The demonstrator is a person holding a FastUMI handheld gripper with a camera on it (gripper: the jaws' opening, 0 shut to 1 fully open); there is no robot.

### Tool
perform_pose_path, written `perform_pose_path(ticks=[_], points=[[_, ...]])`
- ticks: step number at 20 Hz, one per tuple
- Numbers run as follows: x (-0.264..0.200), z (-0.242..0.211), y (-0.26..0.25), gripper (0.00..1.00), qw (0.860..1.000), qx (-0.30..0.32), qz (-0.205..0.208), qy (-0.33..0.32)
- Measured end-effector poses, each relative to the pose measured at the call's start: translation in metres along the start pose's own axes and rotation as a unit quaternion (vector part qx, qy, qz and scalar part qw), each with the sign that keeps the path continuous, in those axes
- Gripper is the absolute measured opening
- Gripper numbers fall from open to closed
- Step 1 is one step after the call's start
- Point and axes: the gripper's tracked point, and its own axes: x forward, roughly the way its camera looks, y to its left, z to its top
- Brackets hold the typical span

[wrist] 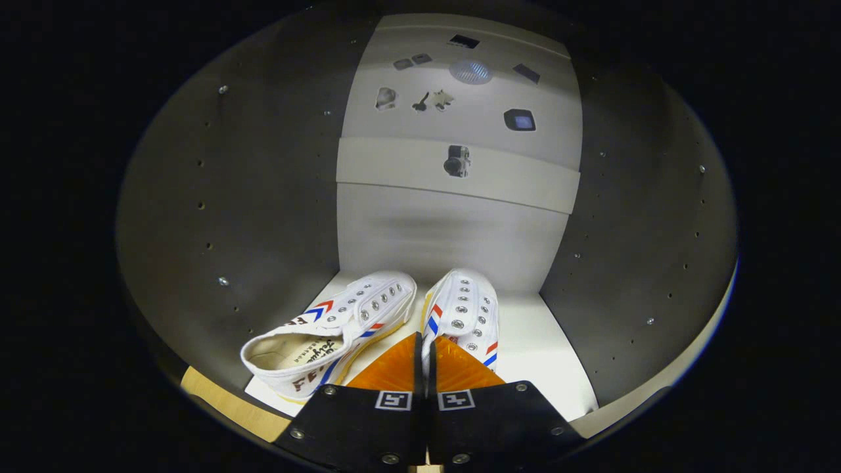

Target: Open the shoe cabinet door, grab the shoes and put them into the shoe cabinet, then close the shoe cabinet door.

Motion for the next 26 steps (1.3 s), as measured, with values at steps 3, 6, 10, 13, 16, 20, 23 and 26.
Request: perform_pose_path(ticks=[3, 6, 10, 13, 16, 20, 23, 26], points=[[0.008, -0.002, 0.003, 0.01, 1.0, 0.008, -0.003, 0.001], [-0.003, -0.007, 0.005, 0.14, 1.0, 0.005, -0.013, 0.007], [-0.038, 0.009, 0.013, 0.25, 0.999, 0.042, 0.004, -0.024], [-0.077, 0.018, 0.012, 0.35, 0.998, 0.053, 0.022, -0.041], [-0.124, 0.032, 0.001, 0.57, 0.995, 0.062, 0.022, -0.076], [-0.183, 0.046, -0.013, 0.81, 0.991, 0.065, 0.018, -0.116], [-0.223, 0.046, -0.019, 0.89, 0.989, 0.058, 0.017, -0.137], [-0.262, 0.039, -0.028, 0.93, 0.987, 0.055, 0.015, -0.149]])
